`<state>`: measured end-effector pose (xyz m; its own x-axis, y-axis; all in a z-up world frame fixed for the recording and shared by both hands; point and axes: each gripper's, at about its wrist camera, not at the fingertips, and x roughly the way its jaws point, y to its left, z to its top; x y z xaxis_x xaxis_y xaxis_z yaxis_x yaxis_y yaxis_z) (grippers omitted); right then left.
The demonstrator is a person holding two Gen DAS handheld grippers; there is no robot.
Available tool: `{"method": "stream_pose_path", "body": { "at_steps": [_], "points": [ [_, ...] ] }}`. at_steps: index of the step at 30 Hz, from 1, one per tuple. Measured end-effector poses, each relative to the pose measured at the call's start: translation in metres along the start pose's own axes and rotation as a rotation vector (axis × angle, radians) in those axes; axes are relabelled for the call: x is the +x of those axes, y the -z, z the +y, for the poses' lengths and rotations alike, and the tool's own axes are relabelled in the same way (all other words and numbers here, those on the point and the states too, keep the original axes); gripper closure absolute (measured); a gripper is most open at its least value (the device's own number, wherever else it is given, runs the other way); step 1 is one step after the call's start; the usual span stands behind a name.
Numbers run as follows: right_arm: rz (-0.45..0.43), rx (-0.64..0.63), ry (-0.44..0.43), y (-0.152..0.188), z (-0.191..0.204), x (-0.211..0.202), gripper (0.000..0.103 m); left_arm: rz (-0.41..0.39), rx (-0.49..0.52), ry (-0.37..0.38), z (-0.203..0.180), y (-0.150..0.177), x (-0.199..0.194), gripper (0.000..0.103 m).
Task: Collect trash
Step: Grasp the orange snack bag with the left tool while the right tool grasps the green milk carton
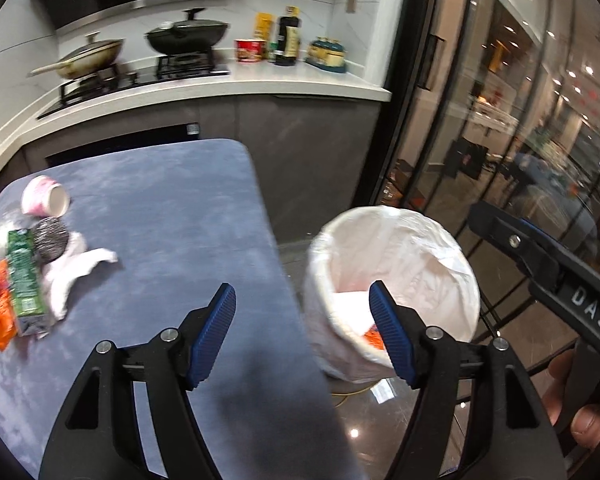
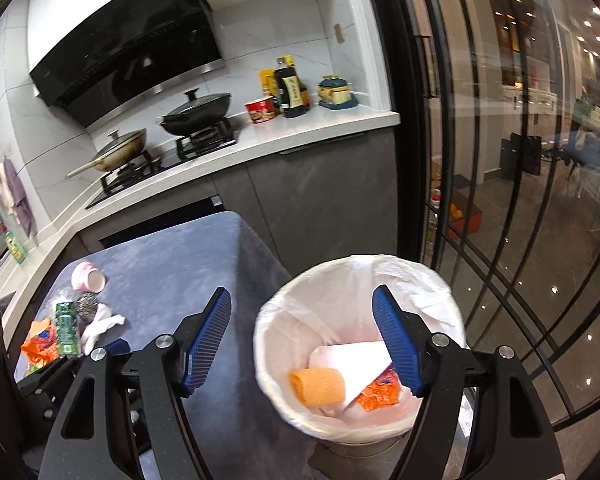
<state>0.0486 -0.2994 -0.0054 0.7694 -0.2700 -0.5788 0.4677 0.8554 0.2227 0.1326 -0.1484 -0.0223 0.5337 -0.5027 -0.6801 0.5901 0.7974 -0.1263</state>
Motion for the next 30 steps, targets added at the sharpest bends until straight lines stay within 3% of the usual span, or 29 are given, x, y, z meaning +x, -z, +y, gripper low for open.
{"method": "stream_pose_path", "body": {
  "at_steps": [13,22,30],
  "points": [
    [0.065,-0.109,-0.115,0.023,0.091,0.013,0.032,-0.011,-0.181,-0.203,0.125,0.021,-0.042,0.014],
    [0.142,-0.199,-0.225,0.048,0.178,0.034,0.031,-0.014,-0.326,-0.335,0.224,0.044,-0.075,0.013],
    [0.210,-0.287,-0.334,0.069,0.262,0.061,0.031,-0.004,-0.455,-0.338,0.290,0.052,-0.087,0.013]
  ]
}}
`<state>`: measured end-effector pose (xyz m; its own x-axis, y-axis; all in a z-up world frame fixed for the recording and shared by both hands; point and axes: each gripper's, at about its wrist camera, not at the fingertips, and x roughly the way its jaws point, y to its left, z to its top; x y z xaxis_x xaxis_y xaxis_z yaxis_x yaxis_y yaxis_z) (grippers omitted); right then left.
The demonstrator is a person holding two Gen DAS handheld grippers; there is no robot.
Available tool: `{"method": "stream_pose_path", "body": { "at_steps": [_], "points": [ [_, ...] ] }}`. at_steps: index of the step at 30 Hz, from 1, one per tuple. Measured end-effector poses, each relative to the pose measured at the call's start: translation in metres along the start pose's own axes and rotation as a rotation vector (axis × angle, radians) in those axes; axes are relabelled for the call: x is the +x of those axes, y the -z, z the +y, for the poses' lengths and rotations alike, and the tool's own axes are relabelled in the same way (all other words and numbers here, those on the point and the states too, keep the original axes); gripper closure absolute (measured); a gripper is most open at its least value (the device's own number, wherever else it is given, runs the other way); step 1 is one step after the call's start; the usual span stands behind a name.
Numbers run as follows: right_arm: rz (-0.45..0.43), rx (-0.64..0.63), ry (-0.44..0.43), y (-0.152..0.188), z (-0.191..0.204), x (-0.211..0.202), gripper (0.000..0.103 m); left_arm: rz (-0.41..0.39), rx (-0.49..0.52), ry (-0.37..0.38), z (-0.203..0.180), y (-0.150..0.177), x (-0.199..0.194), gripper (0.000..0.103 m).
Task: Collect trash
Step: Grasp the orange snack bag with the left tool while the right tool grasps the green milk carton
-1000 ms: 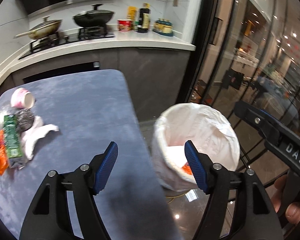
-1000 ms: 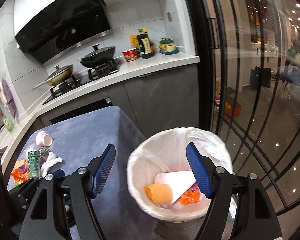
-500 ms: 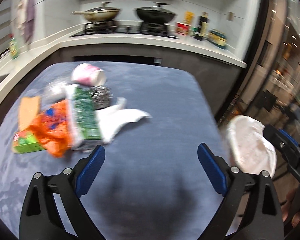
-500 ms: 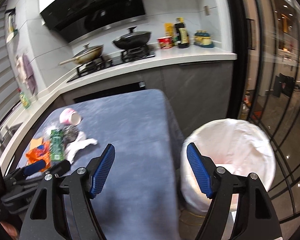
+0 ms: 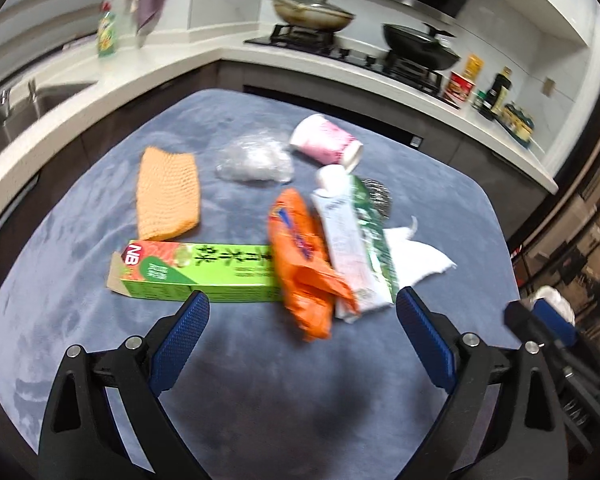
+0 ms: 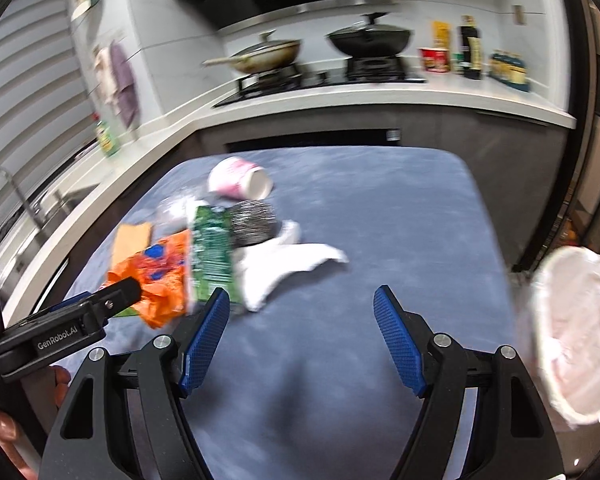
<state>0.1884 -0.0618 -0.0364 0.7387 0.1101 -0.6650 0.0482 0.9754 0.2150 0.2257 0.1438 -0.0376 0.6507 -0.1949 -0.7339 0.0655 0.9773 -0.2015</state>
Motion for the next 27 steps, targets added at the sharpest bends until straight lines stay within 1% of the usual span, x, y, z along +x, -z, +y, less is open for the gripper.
{"method": "stream_pose_path", "body": {
  "at_steps": [3,6,8,11,16,18,20,21,22,23,24,26,27],
  "points": [
    [0.023,-0.023,-0.031,-0.005,0.023,0.022,0.031,0.013,-0.047,0.013,0.017,-0.007,0.006,0.013],
    [0.041,-0.044,-0.051,-0.009,0.039,0.042,0.031,0.015,-0.072,0.014,0.028,-0.012,0.011,0.013],
    [0.057,-0.060,-0.062,-0.009,0.049,0.057,0.031,0.020,-0.091,0.027,0.034,-0.016,0.016,0.013],
    [0.073,-0.080,-0.072,-0.012,0.059,0.074,0.031,0.035,-0.109,0.048,0.037,-0.021,0.023,0.013],
    [0.089,-0.103,-0.088,-0.012,0.068,0.099,0.031,0.053,-0.107,0.070,0.036,-0.025,0.036,0.015],
    [0.104,-0.102,-0.089,-0.011,0.069,0.108,0.034,0.065,-0.100,0.075,0.034,-0.025,0.041,0.019],
    [0.120,-0.094,-0.103,-0.010,0.067,0.113,0.041,0.075,-0.092,0.081,0.032,-0.024,0.046,0.028],
    [0.122,-0.086,-0.124,-0.009,0.066,0.114,0.048,0.081,-0.087,0.082,0.030,-0.023,0.048,0.030],
    [0.123,-0.082,-0.145,-0.008,0.066,0.113,0.052,0.082,-0.084,0.082,0.029,-0.022,0.049,0.035],
    [0.125,-0.089,-0.145,-0.007,0.068,0.112,0.052,0.084,-0.079,0.081,0.028,-0.021,0.050,0.040],
    [0.119,-0.098,-0.142,-0.006,0.068,0.110,0.052,0.088,-0.075,0.086,0.027,-0.020,0.051,0.041],
    [0.107,-0.112,-0.151,-0.004,0.068,0.105,0.052,0.093,-0.070,0.099,0.025,-0.018,0.051,0.050],
    [0.096,-0.115,-0.151,-0.003,0.067,0.100,0.052,0.094,-0.066,0.101,0.024,-0.017,0.051,0.051]
  ]
}}
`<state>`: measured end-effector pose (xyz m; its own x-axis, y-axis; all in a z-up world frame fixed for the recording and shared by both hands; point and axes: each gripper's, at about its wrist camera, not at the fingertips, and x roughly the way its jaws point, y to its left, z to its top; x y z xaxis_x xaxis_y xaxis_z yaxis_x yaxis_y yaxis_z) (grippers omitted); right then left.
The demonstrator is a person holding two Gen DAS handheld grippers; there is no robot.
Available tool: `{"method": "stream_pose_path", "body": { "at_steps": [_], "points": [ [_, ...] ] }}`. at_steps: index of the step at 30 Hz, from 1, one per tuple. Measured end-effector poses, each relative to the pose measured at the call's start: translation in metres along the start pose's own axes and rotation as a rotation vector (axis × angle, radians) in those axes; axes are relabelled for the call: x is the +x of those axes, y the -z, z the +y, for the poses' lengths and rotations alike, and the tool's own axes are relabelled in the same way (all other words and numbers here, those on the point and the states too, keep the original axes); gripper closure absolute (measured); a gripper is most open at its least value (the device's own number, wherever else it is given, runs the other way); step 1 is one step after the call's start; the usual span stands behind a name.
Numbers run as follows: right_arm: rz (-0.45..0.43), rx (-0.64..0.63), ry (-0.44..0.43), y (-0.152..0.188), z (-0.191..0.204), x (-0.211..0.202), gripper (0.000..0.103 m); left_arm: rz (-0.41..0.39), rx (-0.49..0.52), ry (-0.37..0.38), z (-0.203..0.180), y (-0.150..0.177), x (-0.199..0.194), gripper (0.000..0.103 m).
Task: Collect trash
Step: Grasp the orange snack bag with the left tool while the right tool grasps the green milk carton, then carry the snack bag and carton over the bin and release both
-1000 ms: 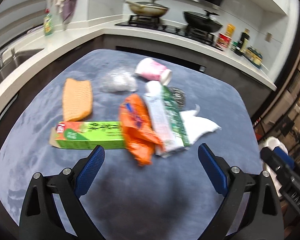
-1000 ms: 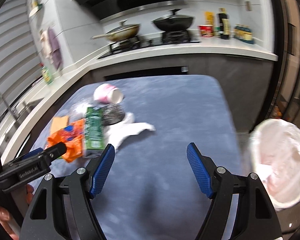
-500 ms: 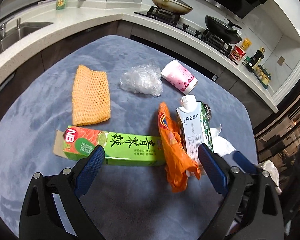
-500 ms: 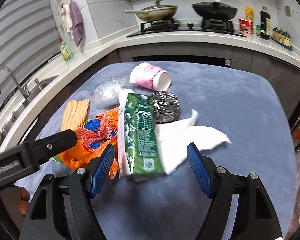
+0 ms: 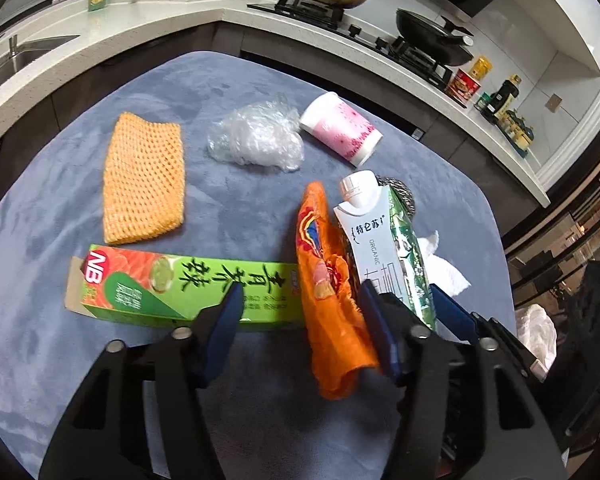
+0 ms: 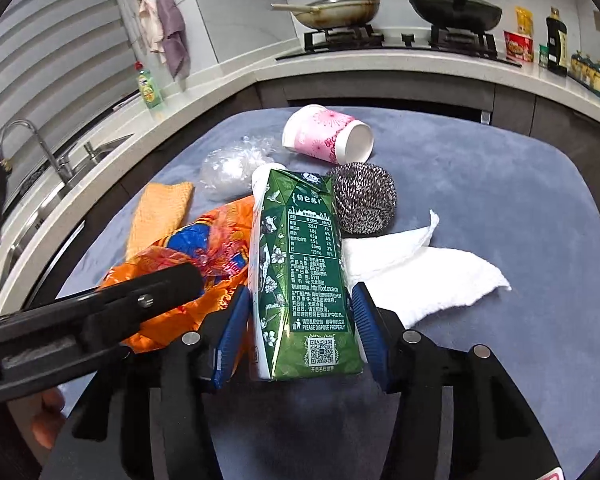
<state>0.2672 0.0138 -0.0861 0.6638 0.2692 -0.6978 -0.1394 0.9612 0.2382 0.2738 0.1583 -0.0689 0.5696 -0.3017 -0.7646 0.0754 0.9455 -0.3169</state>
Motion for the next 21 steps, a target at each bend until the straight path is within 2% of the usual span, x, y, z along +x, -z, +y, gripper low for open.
{"method": "stream_pose_path", "body": {
  "at_steps": [3,7,11,18,21],
  "points": [
    [-0.032,0.001,0.009,0.005,-0.004,-0.016,0.053,0.004,0.024,0.004,-0.007,0.003,0.001,0.061],
    [-0.071,0.024,0.045,0.013,-0.020,-0.043,0.053,0.040,0.037,0.031,-0.016,0.009,0.007,0.082],
    [-0.099,0.060,0.075,0.018,-0.039,-0.068,0.054,0.038,0.084,0.033,-0.034,0.020,0.003,0.091],
    [-0.173,0.118,0.140,0.028,-0.077,-0.123,0.054,0.030,0.175,0.076,-0.077,0.037,-0.016,0.092],
    [-0.214,0.145,0.166,0.033,-0.093,-0.149,0.054,0.019,0.234,0.103,-0.106,0.046,-0.027,0.092]
  ]
}}
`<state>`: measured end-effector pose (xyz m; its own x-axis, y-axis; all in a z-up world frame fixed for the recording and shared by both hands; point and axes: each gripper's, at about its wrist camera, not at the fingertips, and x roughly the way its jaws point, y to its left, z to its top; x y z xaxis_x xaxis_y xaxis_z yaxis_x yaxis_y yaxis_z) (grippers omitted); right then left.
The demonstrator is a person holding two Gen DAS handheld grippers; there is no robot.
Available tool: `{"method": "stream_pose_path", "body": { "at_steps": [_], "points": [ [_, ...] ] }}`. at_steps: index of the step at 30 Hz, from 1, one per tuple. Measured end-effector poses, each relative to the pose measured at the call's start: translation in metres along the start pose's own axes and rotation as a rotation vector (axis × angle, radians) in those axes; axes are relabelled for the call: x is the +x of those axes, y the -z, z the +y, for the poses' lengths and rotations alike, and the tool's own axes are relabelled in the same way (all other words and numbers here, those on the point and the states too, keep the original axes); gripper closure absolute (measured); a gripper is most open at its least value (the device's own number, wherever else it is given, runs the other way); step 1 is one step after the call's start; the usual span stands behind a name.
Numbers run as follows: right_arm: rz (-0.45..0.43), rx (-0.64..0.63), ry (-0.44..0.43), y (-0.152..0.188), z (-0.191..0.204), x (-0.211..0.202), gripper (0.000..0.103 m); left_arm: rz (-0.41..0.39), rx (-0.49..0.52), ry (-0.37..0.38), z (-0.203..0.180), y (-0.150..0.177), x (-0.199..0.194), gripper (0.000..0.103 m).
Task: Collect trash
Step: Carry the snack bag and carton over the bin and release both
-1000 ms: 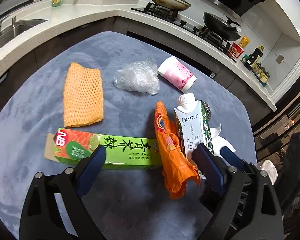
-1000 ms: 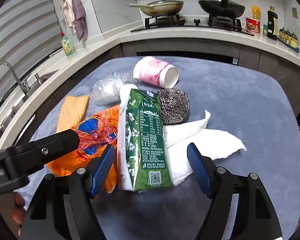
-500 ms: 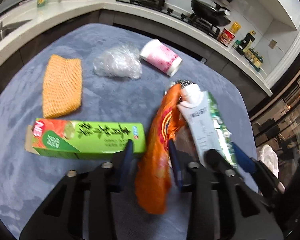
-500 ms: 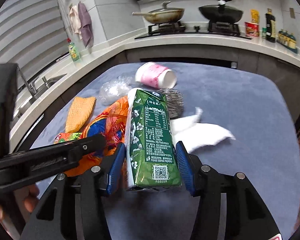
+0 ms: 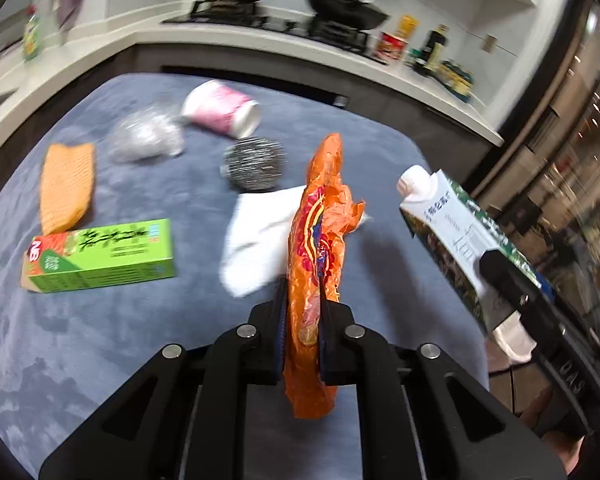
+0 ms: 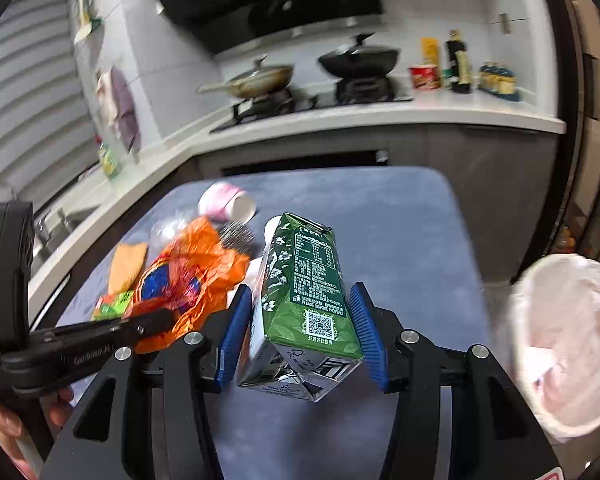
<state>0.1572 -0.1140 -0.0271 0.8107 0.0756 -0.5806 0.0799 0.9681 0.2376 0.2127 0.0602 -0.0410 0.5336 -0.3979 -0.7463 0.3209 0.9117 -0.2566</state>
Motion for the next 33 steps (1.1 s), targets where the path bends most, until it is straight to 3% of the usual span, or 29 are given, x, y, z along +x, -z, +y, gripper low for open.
{"method": "stream_pose_path", "body": {
  "at_steps": [9,17,25,33],
  "points": [
    [-0.107,0.075,0.143,-0.003,-0.082,-0.074,0.054,-0.025,0.164,0.112,-0.103,0.004,-0.007,0.092],
    [-0.138,0.144,0.279,0.010,-0.157,-0.122,0.054,-0.012,0.300,0.193,-0.195,0.021,0.004,0.092],
    [-0.109,0.188,0.360,0.023,-0.210,-0.133,0.054,0.023,0.398,0.224,-0.262,0.038,0.032,0.092],
    [-0.038,0.254,0.399,0.040,-0.253,-0.119,0.054,0.074,0.465,0.216,-0.303,0.052,0.067,0.092]
  ]
}}
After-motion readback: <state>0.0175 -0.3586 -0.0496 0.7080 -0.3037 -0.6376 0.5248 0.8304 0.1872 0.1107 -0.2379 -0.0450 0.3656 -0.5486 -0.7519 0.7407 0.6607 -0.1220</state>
